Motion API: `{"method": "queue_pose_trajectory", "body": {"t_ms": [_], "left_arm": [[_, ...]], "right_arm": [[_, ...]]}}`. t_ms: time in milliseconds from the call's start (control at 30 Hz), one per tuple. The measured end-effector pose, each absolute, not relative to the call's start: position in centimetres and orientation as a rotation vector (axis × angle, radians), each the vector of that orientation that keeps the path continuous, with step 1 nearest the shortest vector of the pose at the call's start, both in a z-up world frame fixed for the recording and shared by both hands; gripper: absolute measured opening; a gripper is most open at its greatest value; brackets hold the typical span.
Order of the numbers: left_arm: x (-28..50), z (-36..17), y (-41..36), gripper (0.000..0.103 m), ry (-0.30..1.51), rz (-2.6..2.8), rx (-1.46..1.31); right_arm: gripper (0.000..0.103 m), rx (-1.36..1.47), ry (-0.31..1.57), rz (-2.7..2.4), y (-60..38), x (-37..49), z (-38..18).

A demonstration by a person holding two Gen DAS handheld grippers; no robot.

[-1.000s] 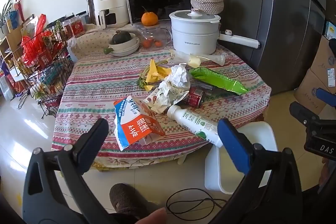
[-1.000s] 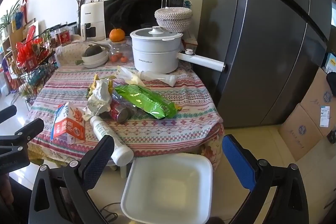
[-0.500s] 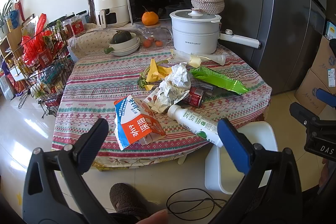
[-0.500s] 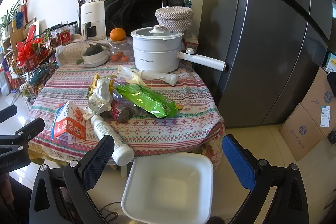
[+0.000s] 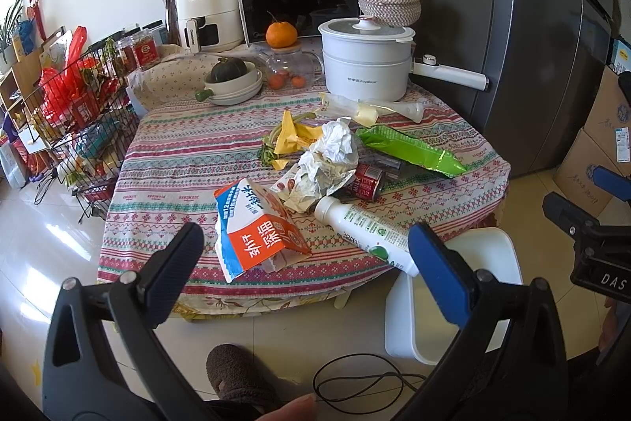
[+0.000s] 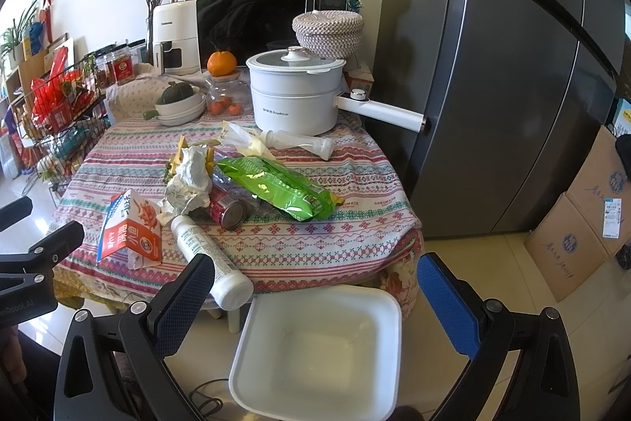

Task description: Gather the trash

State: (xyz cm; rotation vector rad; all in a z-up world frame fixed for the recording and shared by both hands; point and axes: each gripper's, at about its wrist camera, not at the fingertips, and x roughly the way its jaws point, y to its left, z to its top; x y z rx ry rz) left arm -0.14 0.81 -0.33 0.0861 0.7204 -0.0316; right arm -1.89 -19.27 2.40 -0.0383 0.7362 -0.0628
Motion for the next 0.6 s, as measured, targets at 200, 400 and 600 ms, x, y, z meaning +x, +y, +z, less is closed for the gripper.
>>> {"method": "queue_pose_trajectory", "body": {"t_ms": [200,400,600], "left_arm": [[-0.16,-0.35,0.83,0.103,0.719,-0.029,0.086],[-0.12,-0.36,0.83,0.103,0.719,-0.029,0.086],[-0.14,-0.42,0.89,0.103,0.719,-0.029,0.087]], "right_arm": [[0.103,-0.037,0.737,-0.063,-19.27,-1.88,2.41],[0.103,-0.038,0.737,-0.062,-19.27,-1.89,2.42],[0.103,-0.037,0.737,-0.062,-19.27,-1.90,2.42]]}}
